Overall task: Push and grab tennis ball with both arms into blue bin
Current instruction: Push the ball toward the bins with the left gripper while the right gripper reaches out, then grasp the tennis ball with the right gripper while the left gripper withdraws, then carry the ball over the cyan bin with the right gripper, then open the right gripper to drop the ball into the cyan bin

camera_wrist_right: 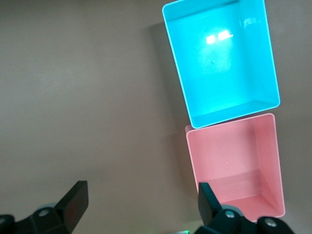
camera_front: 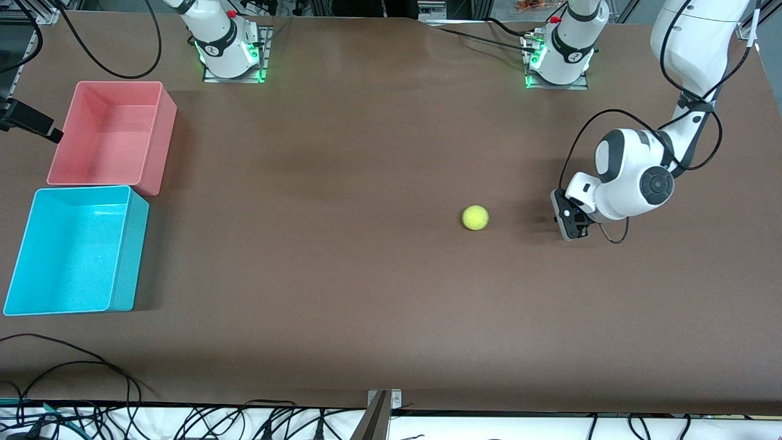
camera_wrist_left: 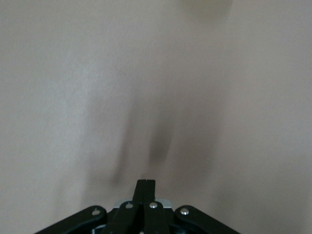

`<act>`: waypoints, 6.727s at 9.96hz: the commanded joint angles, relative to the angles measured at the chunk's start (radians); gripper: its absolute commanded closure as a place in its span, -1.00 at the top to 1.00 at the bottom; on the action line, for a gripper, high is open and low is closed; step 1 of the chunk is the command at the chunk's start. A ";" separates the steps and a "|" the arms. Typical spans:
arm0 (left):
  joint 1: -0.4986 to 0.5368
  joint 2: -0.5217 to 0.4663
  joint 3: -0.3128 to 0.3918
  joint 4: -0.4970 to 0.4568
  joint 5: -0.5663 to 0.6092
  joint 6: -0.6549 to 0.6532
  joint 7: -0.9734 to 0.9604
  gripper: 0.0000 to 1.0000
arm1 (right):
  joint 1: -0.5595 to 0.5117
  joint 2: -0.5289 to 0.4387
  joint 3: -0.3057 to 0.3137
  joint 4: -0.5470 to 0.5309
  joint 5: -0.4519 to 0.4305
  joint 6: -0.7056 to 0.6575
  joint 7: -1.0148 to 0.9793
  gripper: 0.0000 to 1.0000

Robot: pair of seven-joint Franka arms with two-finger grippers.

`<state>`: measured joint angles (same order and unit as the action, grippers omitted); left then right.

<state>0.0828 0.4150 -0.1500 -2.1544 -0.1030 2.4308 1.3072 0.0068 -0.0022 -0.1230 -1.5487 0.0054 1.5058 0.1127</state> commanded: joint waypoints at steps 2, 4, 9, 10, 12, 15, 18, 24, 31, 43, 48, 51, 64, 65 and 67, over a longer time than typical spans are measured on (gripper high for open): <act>0.015 -0.083 0.018 -0.036 -0.015 -0.019 0.052 -1.00 | 0.073 0.048 0.002 0.016 0.016 -0.007 0.010 1.00; 0.017 -0.157 0.023 -0.062 -0.015 -0.022 0.047 -0.90 | 0.078 0.048 0.002 0.002 0.016 -0.030 -0.005 1.00; 0.014 -0.246 0.061 -0.068 -0.014 -0.027 0.040 1.00 | 0.176 0.047 0.052 -0.156 0.010 -0.025 0.022 1.00; 0.018 -0.313 0.063 -0.088 -0.012 -0.027 0.040 1.00 | 0.185 0.053 0.083 -0.194 0.002 -0.027 0.022 1.00; 0.017 -0.396 0.063 -0.094 -0.012 -0.027 0.040 1.00 | 0.186 0.054 0.091 -0.317 0.010 0.048 0.021 1.00; 0.018 -0.522 0.064 -0.088 -0.014 -0.029 0.041 1.00 | 0.188 0.054 0.158 -0.564 0.010 0.297 0.022 1.00; 0.020 -0.608 0.075 -0.070 -0.014 -0.036 0.017 1.00 | 0.206 0.109 0.200 -0.712 0.018 0.460 0.024 1.00; 0.018 -0.631 0.092 0.158 0.037 -0.474 -0.584 1.00 | 0.214 0.254 0.276 -0.761 0.120 0.626 0.024 1.00; 0.046 -0.668 0.079 0.297 0.075 -0.697 -0.729 1.00 | 0.225 0.311 0.292 -0.815 0.120 0.686 0.024 0.97; 0.054 -0.620 0.073 0.397 0.042 -0.793 -0.767 1.00 | 0.208 0.240 0.064 -0.400 -0.175 0.309 -0.154 -0.86; -0.032 -0.585 0.105 0.438 0.059 -0.949 -1.289 1.00 | 0.069 0.326 -0.113 -0.257 -0.174 0.327 -0.594 -0.86; -0.034 -0.555 0.090 0.476 0.057 -0.967 -1.289 1.00 | -0.052 0.431 -0.110 -0.205 -0.128 0.477 -0.812 -0.86; -0.098 -0.455 0.164 0.568 0.049 -0.998 -1.273 1.00 | -0.191 0.639 -0.110 -0.099 0.168 0.469 -1.125 1.00; -0.098 -0.455 0.164 0.568 0.058 -0.998 -1.272 1.00 | -0.191 0.634 -0.112 -0.099 0.169 0.465 -1.124 1.00; -0.093 -0.447 0.165 0.570 0.084 -0.994 -1.270 1.00 | -0.186 0.619 -0.110 -0.096 0.168 0.462 -1.121 1.00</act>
<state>-0.0111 -0.0590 0.0125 -1.6235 -0.0488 1.4541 0.0301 -0.1711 0.6309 -0.2421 -1.6639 0.1544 1.9937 -0.9977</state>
